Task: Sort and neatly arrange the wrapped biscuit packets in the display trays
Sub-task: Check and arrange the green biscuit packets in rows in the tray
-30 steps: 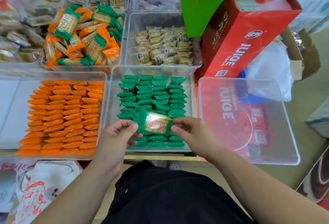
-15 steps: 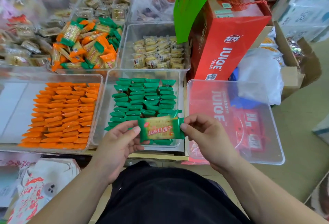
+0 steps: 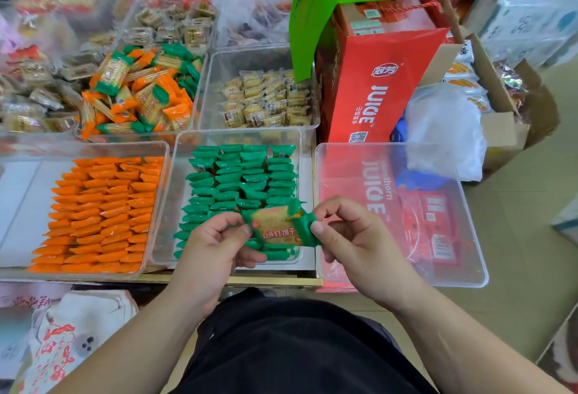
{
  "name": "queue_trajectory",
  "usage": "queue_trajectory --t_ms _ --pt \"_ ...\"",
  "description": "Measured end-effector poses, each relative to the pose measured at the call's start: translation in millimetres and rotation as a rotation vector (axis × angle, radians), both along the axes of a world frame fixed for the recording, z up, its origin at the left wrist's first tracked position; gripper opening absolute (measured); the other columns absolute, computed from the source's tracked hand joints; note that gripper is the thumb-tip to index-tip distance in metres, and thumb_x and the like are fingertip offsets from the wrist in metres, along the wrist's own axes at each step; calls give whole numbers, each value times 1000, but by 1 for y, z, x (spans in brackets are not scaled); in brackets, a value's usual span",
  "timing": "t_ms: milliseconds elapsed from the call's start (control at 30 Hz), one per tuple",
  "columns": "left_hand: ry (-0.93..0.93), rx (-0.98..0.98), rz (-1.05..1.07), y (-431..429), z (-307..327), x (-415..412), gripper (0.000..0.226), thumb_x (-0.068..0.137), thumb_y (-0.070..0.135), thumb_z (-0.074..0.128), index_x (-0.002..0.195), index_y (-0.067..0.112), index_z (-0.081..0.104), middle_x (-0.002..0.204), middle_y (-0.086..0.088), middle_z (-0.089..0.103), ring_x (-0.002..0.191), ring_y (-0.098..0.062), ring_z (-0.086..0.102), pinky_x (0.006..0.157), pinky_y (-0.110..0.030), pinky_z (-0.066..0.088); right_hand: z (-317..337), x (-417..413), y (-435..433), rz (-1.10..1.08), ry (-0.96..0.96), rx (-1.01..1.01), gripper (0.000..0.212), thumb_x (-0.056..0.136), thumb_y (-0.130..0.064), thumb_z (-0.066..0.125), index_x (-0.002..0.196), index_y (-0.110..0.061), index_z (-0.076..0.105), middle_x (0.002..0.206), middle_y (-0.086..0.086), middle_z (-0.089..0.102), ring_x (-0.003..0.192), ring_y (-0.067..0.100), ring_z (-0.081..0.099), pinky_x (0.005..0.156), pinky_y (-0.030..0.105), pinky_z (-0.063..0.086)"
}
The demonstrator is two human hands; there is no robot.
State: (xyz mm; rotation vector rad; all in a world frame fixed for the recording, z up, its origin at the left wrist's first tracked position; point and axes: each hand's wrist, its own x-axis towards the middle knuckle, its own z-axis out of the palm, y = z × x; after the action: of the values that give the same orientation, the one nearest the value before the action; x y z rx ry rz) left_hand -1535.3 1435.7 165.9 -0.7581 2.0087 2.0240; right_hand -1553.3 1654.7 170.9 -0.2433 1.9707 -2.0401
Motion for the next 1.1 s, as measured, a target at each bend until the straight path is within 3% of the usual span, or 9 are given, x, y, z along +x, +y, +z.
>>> queue_trajectory --t_ms 67,133,200,433,533,633,767,933,1100 --pt "37 19 11 9 1 -5 13 99 -1 52 109 0 60 95 -15 73 77 -28 75 71 -34 61 -1 3 5 -18 33 41 17 88 -20 74 94 -29 61 75 11 62 60 21 61 58 37 48" --pt "72 100 5 20 4 -13 15 99 -5 50 112 -2 57 107 -12 75 97 -29 73 86 -38 60 -3 5 10 -64 195 92 25 84 -9 76 92 -29 62 98 -2 67 70 22 66 57 35 52" --pt "90 197 -6 28 7 -21 19 97 -11 47 110 1 54 113 -12 74 109 -28 70 95 -41 53 -5 5 14 -109 365 125 27 82 0 75 91 -24 65 107 -1 67 80 20 67 61 33 55" --pt "104 204 -186 56 2 -44 24 97 -13 46 96 7 59 112 -10 75 106 -25 71 86 -30 56 -7 3 42 -256 441 127 25 80 8 76 89 -15 70 106 2 69 90 19 68 70 25 55" --pt "76 2 -302 61 -14 -52 25 97 -6 53 102 14 67 108 -4 76 102 -18 70 95 -38 55 -13 -1 52 -297 416 166 24 81 2 75 91 -18 69 99 -3 68 84 15 66 69 22 53" --pt "119 -457 -597 59 -37 -61 25 97 16 63 117 32 65 125 10 67 118 -8 60 109 -37 44 -28 -14 67 -387 230 320 31 84 -7 78 89 -35 65 82 -19 65 70 11 59 65 16 45" --pt "297 -1020 -997 56 -63 -71 59 92 59 50 141 27 55 158 -1 39 144 -26 35 118 -44 24 -61 -45 91 -339 -2 543 24 84 -9 75 88 -32 67 77 -20 64 59 3 51 58 10 38" --pt "261 -1287 -1233 58 -93 -76 87 80 77 13 151 34 39 167 5 13 155 -20 2 122 -56 0 -115 -82 96 -194 -222 705 16 83 -11 71 90 -25 70 94 -1 69 84 15 60 65 23 43" --pt "284 -1357 -1250 54 -108 -71 81 83 72 22 150 31 41 166 4 20 155 -20 -1 121 -61 1 -156 -101 80 -82 -414 797 14 87 -9 68 91 -22 69 90 0 64 74 16 55 52 22 36"
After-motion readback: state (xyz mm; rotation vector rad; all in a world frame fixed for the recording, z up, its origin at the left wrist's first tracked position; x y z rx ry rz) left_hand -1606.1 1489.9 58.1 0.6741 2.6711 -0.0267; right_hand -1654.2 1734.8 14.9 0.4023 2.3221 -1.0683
